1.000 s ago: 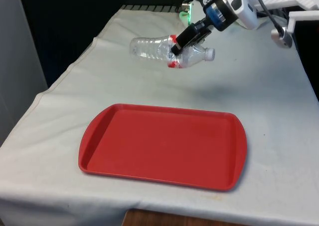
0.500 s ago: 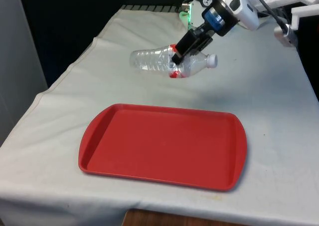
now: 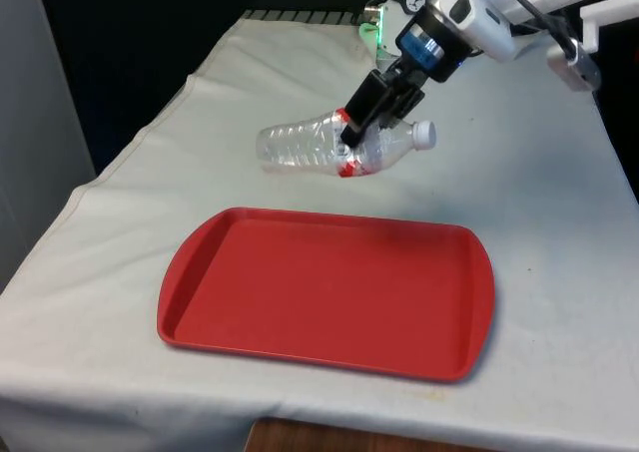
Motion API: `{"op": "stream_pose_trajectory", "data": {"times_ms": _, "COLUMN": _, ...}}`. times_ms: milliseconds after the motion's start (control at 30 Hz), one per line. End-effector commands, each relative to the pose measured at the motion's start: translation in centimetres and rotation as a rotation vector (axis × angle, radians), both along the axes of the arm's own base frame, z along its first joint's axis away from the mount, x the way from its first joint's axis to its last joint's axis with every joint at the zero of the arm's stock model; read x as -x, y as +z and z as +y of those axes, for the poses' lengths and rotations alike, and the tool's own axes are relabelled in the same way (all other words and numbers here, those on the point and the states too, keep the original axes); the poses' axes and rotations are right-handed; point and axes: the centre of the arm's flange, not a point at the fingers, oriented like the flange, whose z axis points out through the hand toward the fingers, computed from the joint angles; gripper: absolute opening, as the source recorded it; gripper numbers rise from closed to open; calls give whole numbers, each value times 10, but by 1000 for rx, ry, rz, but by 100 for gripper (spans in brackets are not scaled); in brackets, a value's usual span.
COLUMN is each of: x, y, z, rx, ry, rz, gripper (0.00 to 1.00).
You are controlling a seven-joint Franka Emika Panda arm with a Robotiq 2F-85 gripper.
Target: Place the bottle upright on the tray.
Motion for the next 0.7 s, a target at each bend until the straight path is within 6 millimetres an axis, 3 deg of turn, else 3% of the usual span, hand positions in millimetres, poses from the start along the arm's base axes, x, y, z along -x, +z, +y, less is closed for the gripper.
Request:
{"op": "stream_pose_trajectory", "data": {"times_ms": 0, "x": -4, "y": 0, "z": -2, "rx": -16, "ry": -1, "rz": -10, "gripper": 14}}
{"op": "stream_pose_trajectory", "data": {"times_ms": 667, "x": -27, "y": 2, "z": -22, "rx": -121, "ry": -22, "rz": -141, "gripper": 14}}
